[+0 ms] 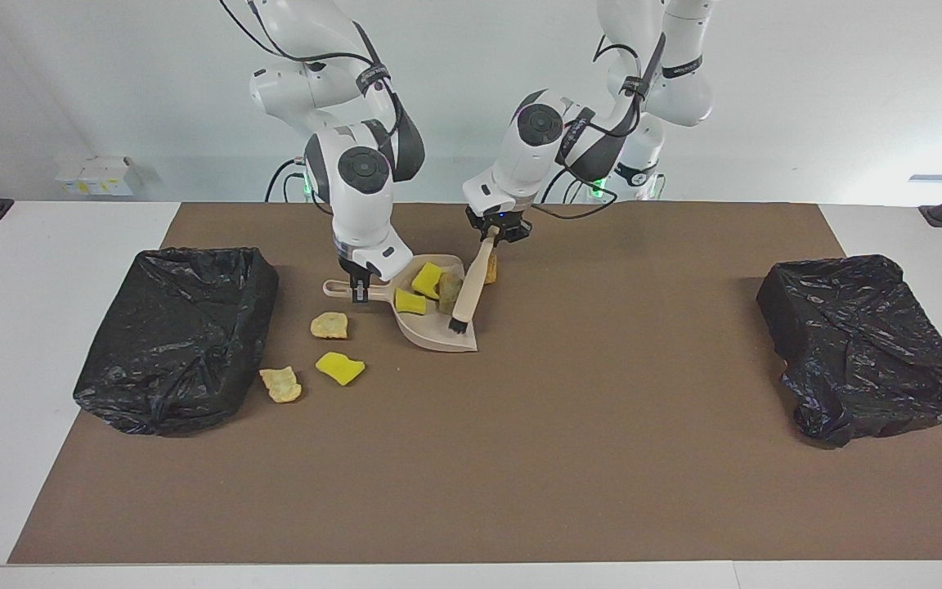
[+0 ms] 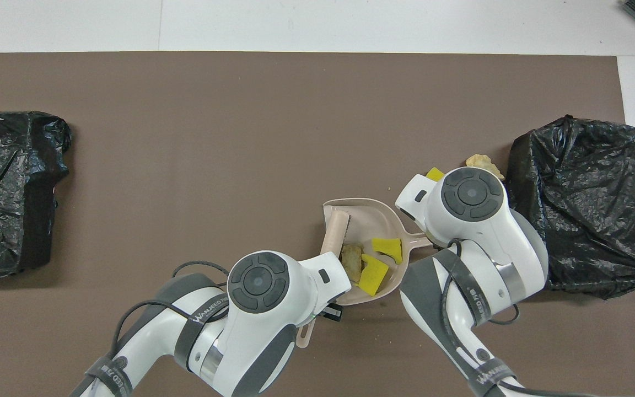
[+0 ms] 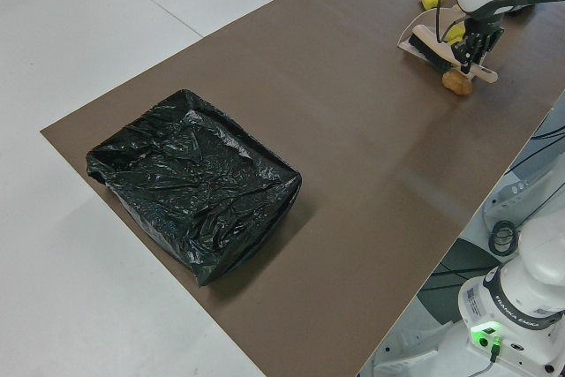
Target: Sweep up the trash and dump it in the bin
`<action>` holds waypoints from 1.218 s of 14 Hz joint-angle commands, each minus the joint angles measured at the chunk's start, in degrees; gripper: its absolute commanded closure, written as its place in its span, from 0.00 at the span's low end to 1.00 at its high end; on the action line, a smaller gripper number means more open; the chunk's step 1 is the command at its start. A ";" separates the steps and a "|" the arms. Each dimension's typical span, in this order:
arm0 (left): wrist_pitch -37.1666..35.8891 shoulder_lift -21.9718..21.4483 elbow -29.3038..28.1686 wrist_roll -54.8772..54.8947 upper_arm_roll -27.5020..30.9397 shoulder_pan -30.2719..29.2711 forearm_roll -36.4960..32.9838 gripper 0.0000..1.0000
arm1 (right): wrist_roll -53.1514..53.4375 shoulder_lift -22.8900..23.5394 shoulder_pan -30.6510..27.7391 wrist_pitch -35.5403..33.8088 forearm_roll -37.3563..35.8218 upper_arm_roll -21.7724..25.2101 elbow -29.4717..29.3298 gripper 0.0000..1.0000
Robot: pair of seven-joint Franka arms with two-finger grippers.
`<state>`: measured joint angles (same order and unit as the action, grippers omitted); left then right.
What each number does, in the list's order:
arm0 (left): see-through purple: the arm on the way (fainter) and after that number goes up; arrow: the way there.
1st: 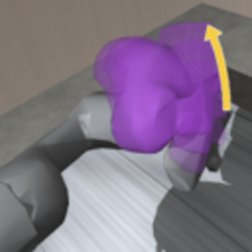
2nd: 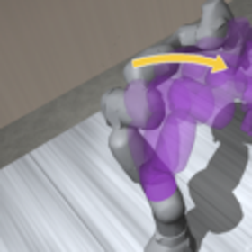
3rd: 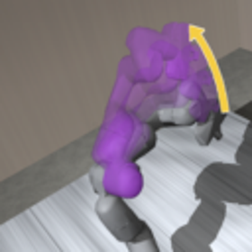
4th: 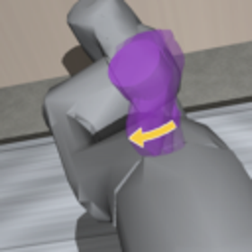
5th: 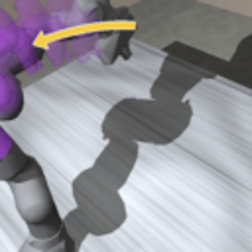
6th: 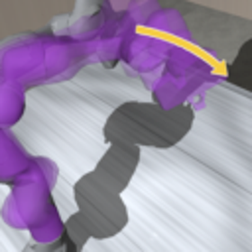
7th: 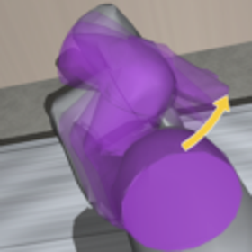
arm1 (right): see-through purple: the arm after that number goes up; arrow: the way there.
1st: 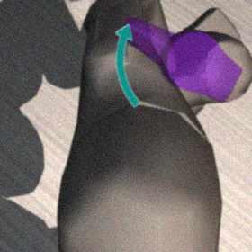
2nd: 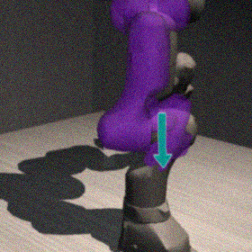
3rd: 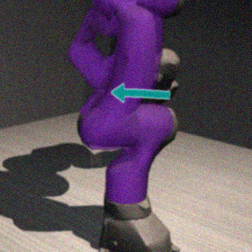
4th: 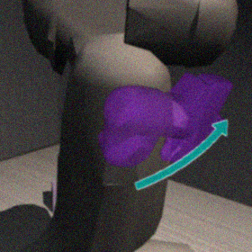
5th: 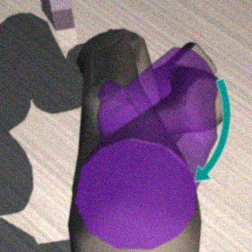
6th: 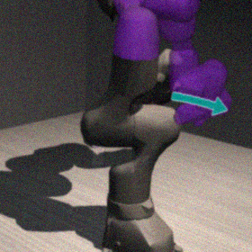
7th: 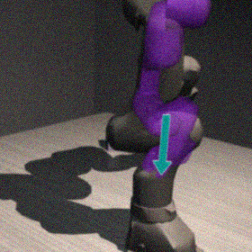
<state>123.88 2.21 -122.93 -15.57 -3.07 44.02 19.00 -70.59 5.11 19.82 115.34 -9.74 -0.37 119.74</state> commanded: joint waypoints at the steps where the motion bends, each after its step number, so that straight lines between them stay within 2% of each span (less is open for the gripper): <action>1: -0.12 -0.71 1.02 -4.01 0.34 0.63 0.86 1.00 | 1.59 -1.51 -0.21 1.11 -0.45 -0.24 1.99 1.00; 6: -4.87 -2.29 1.90 -25.77 -1.59 0.81 0.69 1.00 | 1.51 -1.86 -0.22 1.55 -0.45 -0.24 2.51 1.00; 9: -11.10 -3.43 1.73 -37.31 -1.85 0.81 0.34 1.00 | 1.07 -1.86 -0.22 2.08 -0.45 -0.24 2.69 1.00; 12: -13.83 -4.31 1.64 -50.13 -1.94 2.91 -0.63 1.00 | 0.37 -1.86 -0.48 2.34 -0.54 -0.24 2.95 1.00; 17: -12.97 -6.60 -2.14 -59.82 -2.29 4.06 -0.11 1.00 | 0.28 -1.95 -0.48 2.34 -0.54 -0.24 3.22 1.00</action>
<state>110.24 -1.96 -122.19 -71.98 -5.93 47.35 19.06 -70.58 4.88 19.81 116.07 -9.74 -0.27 120.49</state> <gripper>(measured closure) 0.736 0.674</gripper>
